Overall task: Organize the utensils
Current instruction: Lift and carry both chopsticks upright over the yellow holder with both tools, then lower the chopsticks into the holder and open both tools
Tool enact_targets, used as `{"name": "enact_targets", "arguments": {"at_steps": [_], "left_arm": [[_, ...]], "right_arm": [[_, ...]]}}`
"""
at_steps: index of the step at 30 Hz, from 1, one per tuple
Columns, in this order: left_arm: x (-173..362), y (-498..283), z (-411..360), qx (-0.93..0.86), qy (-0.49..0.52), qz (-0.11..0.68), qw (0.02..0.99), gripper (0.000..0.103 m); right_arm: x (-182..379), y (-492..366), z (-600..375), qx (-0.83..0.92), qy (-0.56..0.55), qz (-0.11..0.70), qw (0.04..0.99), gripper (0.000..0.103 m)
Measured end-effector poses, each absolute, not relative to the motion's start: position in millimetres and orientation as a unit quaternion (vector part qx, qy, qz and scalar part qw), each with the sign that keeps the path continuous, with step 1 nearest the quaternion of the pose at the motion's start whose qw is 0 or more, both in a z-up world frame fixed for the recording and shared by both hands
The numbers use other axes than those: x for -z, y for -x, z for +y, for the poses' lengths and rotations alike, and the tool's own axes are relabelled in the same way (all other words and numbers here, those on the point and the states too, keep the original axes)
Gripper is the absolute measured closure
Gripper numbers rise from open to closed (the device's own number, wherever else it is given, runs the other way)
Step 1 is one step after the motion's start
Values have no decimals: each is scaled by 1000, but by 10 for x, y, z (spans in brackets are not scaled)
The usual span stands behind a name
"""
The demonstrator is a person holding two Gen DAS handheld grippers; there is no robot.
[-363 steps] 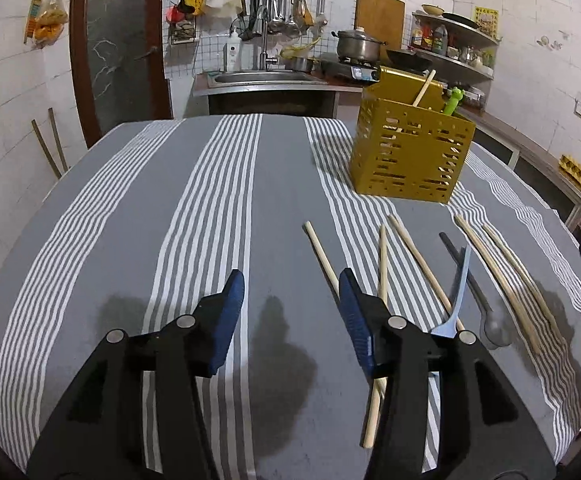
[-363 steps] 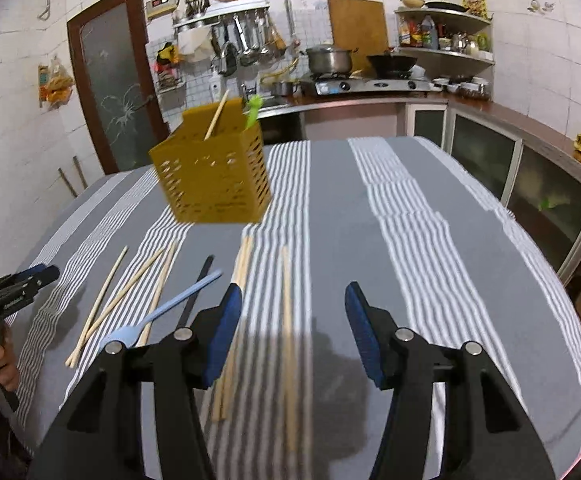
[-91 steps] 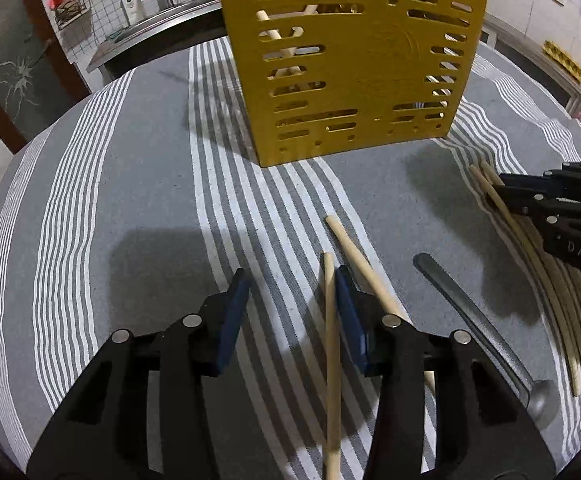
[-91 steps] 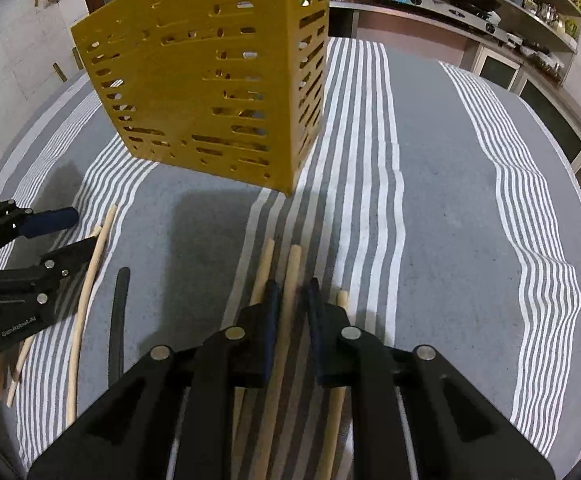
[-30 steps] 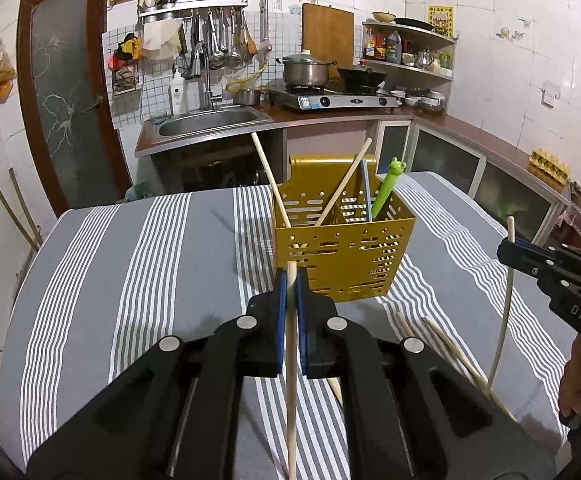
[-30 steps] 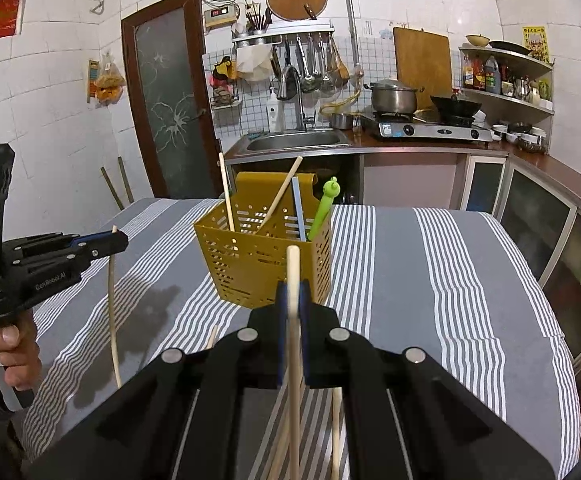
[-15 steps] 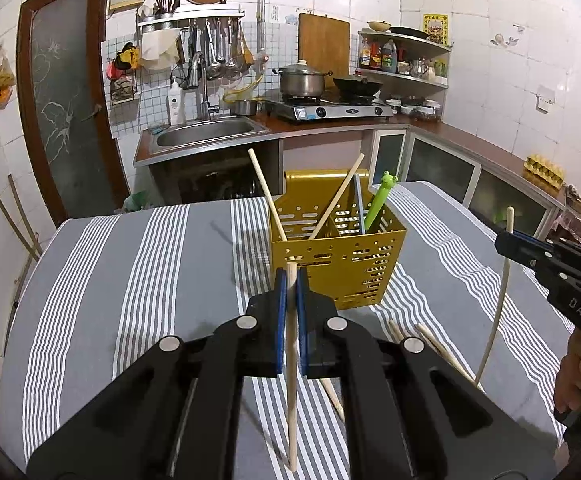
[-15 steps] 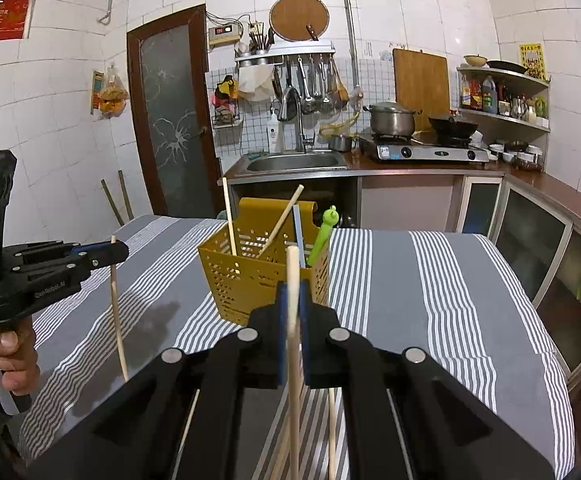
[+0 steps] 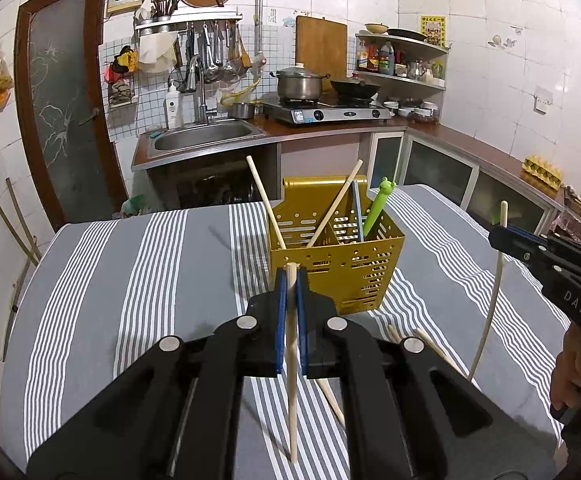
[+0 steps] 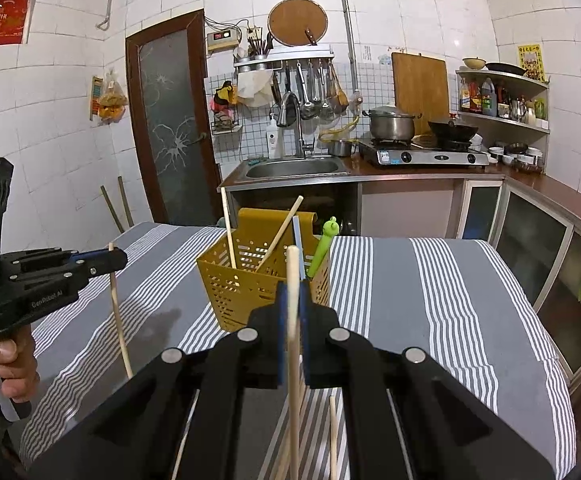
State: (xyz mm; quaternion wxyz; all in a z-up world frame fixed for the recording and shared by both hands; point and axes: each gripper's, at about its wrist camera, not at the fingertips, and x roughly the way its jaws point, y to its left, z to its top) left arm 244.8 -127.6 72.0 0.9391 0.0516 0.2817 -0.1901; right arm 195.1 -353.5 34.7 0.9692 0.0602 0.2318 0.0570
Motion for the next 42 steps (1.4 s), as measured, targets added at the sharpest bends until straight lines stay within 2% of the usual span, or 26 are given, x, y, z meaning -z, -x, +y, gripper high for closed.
{"name": "enact_targets", "arguments": {"at_steps": [14, 32, 42], "left_arm": [[-1207, -2584, -1373, 204, -56, 243, 946, 99], [-2219, -3040, -1645, 228, -62, 189, 953, 99], [-2143, -3479, -1750, 234, -41, 208, 949, 99]], "right_arm": [[-728, -2069, -3533, -56, -54, 192, 978, 97], [-1811, -2625, -3452, -46, -40, 102, 993, 97], [-1733, -3078, -3266, -47, -24, 100, 994, 97]]}}
